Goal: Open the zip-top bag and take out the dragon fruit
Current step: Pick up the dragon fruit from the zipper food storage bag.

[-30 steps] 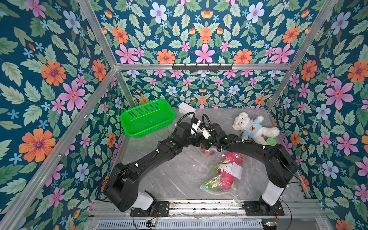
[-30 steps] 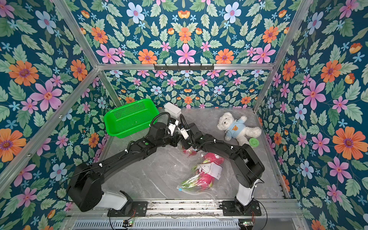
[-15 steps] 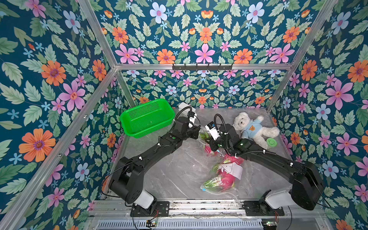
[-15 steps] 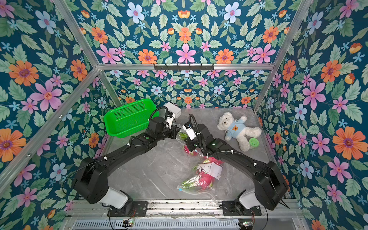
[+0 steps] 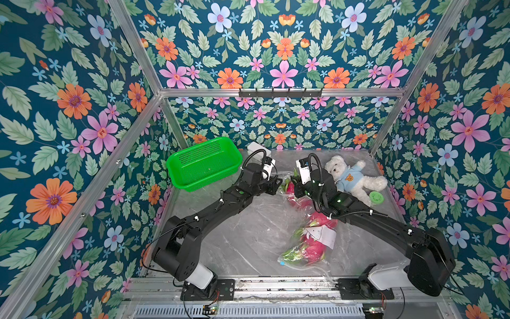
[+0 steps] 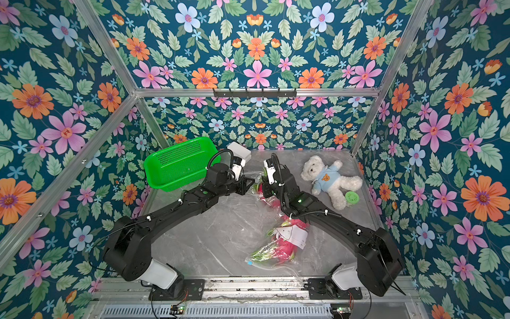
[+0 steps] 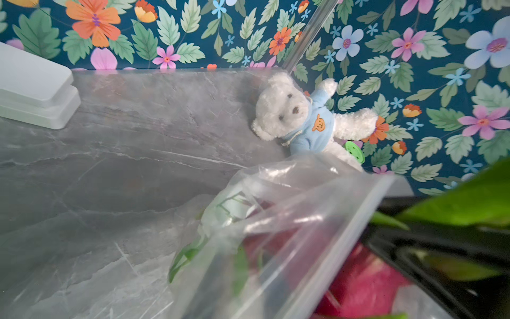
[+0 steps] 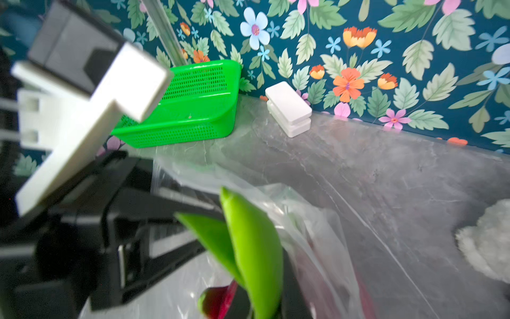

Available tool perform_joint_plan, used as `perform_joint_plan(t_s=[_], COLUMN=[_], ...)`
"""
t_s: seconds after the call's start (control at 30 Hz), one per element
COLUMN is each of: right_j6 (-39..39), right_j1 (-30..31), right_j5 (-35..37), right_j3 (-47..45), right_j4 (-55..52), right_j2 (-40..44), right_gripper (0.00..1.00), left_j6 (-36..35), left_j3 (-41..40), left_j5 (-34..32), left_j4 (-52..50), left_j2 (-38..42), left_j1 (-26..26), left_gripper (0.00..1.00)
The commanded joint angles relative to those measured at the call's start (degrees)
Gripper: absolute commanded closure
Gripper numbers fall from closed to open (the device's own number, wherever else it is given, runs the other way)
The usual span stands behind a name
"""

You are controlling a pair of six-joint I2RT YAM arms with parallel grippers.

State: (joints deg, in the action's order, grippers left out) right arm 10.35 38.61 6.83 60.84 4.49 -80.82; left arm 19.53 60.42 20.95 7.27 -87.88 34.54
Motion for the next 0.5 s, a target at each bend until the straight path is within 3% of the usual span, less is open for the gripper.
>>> perform_joint_plan(t_s=[0.0,0.47], right_j6=[1.84,4.54], right_j1=[0.02,0.04], right_j5=[0.96,-7.43], right_j3=[0.98,-2.51], right_j4=[4.67,11.64], right_j2=[0.10,9.97], right_gripper=[1.00,1.00], left_j6=[1.72,0.66], left_j3=[-0.63,1.39], left_j5=[3.53,2.34], left_j4=[2.90,2.83], left_j2=[0.78,-4.34], left_j1=[0.08,0.08], left_gripper=[0.72,0.70])
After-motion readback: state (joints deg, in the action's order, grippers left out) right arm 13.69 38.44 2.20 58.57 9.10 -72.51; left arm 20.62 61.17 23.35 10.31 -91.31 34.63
